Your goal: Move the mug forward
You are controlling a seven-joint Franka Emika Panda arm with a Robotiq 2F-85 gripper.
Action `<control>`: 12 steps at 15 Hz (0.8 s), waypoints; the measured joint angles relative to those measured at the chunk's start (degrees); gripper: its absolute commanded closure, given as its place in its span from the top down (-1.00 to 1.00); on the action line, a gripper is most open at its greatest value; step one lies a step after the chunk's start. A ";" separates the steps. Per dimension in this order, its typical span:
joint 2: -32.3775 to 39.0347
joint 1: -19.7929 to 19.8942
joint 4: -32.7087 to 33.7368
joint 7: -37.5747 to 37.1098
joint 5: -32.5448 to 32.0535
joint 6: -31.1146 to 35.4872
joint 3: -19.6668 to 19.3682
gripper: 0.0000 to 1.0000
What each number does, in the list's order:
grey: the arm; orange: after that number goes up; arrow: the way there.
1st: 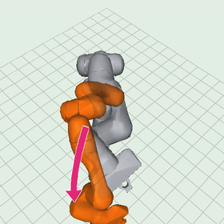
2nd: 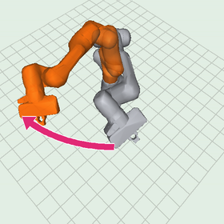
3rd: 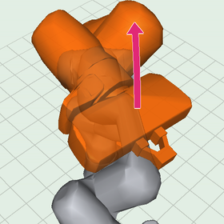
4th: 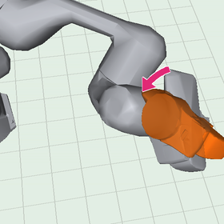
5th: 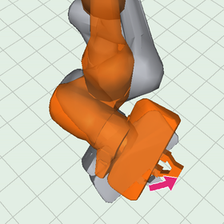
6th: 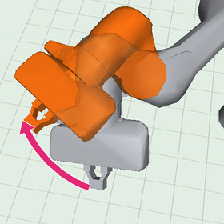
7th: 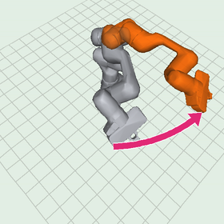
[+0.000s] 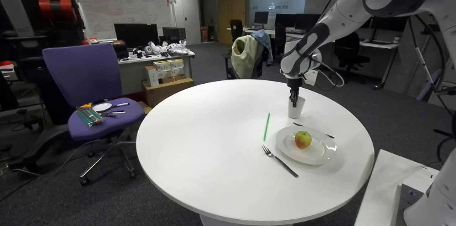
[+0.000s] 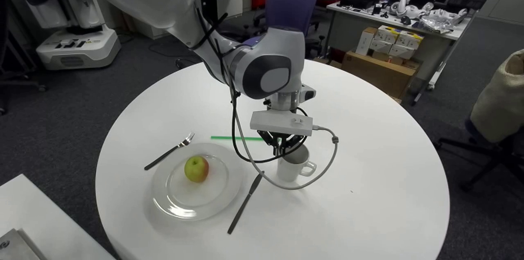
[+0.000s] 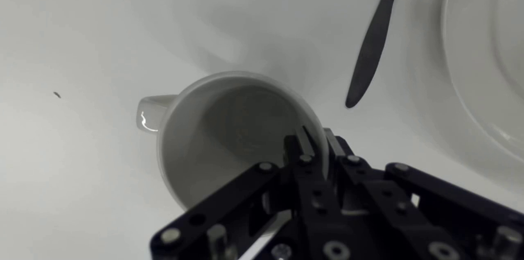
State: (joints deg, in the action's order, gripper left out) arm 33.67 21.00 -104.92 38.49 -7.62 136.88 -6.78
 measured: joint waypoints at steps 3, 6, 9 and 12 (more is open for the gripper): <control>0.61 -0.62 0.98 -0.21 -0.11 -0.06 0.00 -0.95; 0.65 -0.76 1.06 -0.53 -0.44 -0.06 -0.22 -0.95; 0.65 -0.80 1.05 -2.06 -1.45 -0.06 -1.18 -0.95; 0.66 -0.82 0.98 -4.80 -2.42 -0.06 -2.07 -0.95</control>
State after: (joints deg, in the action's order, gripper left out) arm 34.33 20.18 -103.94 33.69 -10.04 136.82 -8.84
